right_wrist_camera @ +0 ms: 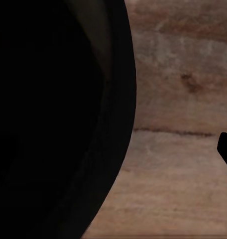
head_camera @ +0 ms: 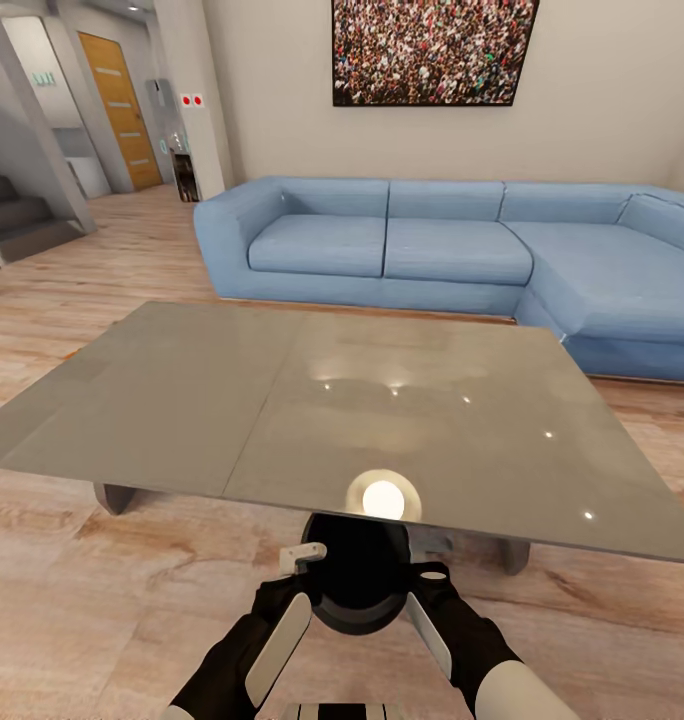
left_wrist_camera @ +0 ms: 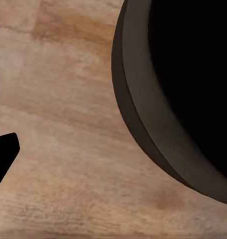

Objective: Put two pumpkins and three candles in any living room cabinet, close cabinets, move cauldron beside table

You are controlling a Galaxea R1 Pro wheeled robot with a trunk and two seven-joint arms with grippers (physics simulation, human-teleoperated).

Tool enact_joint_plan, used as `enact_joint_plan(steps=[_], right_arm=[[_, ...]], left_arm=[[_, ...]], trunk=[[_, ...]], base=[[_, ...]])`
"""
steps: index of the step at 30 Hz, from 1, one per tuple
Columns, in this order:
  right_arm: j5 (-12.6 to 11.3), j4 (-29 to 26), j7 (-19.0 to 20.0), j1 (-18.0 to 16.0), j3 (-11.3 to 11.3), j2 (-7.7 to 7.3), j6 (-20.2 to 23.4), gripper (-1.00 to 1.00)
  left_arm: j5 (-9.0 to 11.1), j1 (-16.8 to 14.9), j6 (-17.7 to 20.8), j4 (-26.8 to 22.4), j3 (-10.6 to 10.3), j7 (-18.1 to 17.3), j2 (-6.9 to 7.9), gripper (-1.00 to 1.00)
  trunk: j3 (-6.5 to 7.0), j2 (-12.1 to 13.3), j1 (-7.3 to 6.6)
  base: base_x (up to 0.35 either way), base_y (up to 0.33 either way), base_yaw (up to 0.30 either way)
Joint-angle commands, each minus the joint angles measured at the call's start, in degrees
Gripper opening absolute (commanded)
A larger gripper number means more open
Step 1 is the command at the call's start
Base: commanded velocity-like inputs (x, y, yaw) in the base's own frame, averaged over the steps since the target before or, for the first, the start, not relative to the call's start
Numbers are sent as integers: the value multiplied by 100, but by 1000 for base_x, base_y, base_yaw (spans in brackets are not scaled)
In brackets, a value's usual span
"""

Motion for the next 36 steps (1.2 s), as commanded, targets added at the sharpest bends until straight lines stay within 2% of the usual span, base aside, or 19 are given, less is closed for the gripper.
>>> enact_joint_plan(steps=[1, 27, 36], right_arm=[[-60, -9, -53, -3, 36, -5, 23, 100], [-56, -9, -53, -3, 36, -5, 19, 100], [-58, -9, -68, 0, 36, -11, -301, 100]], left_arm=[[43, -3, 12, -6, -7, 47, 0, 100], [42, -3, -59, -7, -6, 4, 0, 100], [33, 0, -906, -7, -29, -28, 0, 100]], trunk=[[-5, -2, -2], [-5, -2, -2], [-5, -2, -2]], base=[[-19, 0, 0], [-2, 0, 0], [0, 0, 0]])
